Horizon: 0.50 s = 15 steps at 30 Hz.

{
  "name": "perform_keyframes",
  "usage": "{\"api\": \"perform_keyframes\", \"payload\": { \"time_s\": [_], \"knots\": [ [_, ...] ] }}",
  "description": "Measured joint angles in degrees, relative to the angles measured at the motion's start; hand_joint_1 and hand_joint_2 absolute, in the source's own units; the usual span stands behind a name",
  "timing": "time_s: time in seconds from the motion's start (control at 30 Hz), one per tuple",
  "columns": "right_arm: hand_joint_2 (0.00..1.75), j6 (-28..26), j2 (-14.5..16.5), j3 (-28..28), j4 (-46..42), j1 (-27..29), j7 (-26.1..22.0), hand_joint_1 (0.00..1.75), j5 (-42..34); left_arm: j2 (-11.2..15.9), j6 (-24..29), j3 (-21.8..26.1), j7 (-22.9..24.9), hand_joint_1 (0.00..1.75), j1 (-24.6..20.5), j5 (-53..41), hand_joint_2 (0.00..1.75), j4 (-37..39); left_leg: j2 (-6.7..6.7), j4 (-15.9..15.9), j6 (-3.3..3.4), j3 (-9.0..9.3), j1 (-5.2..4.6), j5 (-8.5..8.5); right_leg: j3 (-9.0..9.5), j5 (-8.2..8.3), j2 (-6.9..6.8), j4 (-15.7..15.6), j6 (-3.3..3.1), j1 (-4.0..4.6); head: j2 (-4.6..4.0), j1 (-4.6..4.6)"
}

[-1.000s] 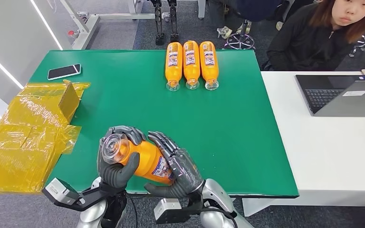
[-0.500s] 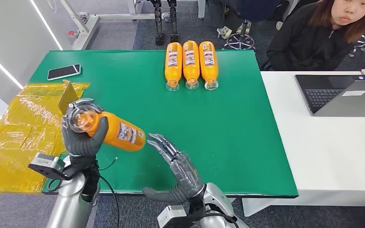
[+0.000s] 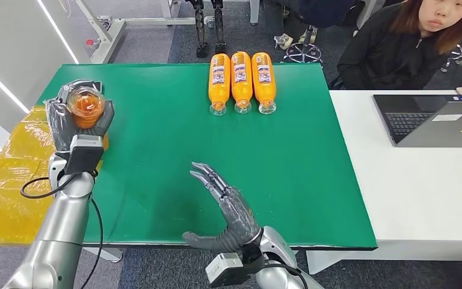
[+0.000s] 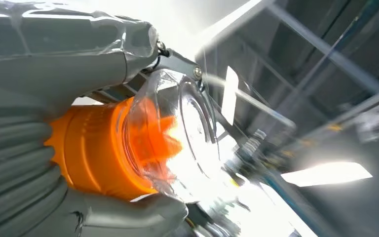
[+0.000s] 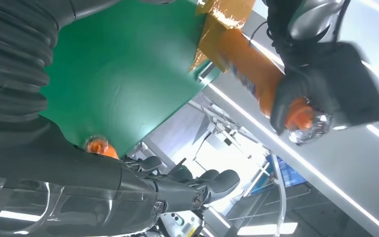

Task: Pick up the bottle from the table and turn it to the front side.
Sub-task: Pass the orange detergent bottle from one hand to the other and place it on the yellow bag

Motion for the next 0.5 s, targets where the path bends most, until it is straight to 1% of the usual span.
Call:
{"api": "perform_keyframes", "payload": {
  "time_s": [0.1,0.2,0.27,0.4,0.5],
  "knots": [
    [1.75,-0.2,-0.6,0.2,-0.5,-0.1,0.3,0.00,-0.2,2.1,5.3,-0.8,5.5,1.75,-3.8,-9.2,1.75,7.5,0.03,0.0,-0.01,0.01,0.01,0.00,-0.02,-0.01,0.04,0.0,-0.01,0.00,0.00,-0.01],
    [1.75,-0.3,-1.0,0.3,-0.7,-0.4,0.6,0.00,-0.4,4.0,7.7,-2.8,11.4,1.75,-6.3,-17.1,1.75,13.5,0.06,0.0,-0.02,0.00,0.01,-0.02,-0.04,-0.02,0.08,0.0,-0.02,0.00,0.00,-0.01],
    [1.75,-0.3,-1.1,0.4,-0.7,-0.7,0.7,0.00,-0.8,5.0,8.0,-4.2,14.8,1.75,-7.0,-20.7,1.75,16.5,0.10,0.0,-0.03,-0.01,0.01,-0.02,-0.05,-0.02,0.11,0.0,-0.03,0.00,0.00,0.00],
    [1.75,-0.2,-1.2,0.5,-0.4,-1.5,0.6,0.00,-1.1,6.8,6.9,-7.9,23.3,1.75,-7.3,-29.4,1.75,21.3,0.15,0.0,-0.04,-0.02,0.01,-0.03,-0.07,-0.03,0.16,0.0,-0.03,0.00,0.00,-0.01],
    [1.75,-0.1,-1.1,0.6,-0.1,-2.1,0.6,0.00,-1.1,7.8,4.8,-11.0,27.3,1.75,-7.1,-33.9,1.75,23.9,0.14,0.0,-0.04,-0.04,0.01,-0.03,-0.07,-0.03,0.15,0.0,-0.03,0.00,0.00,0.00]
  ]
}}
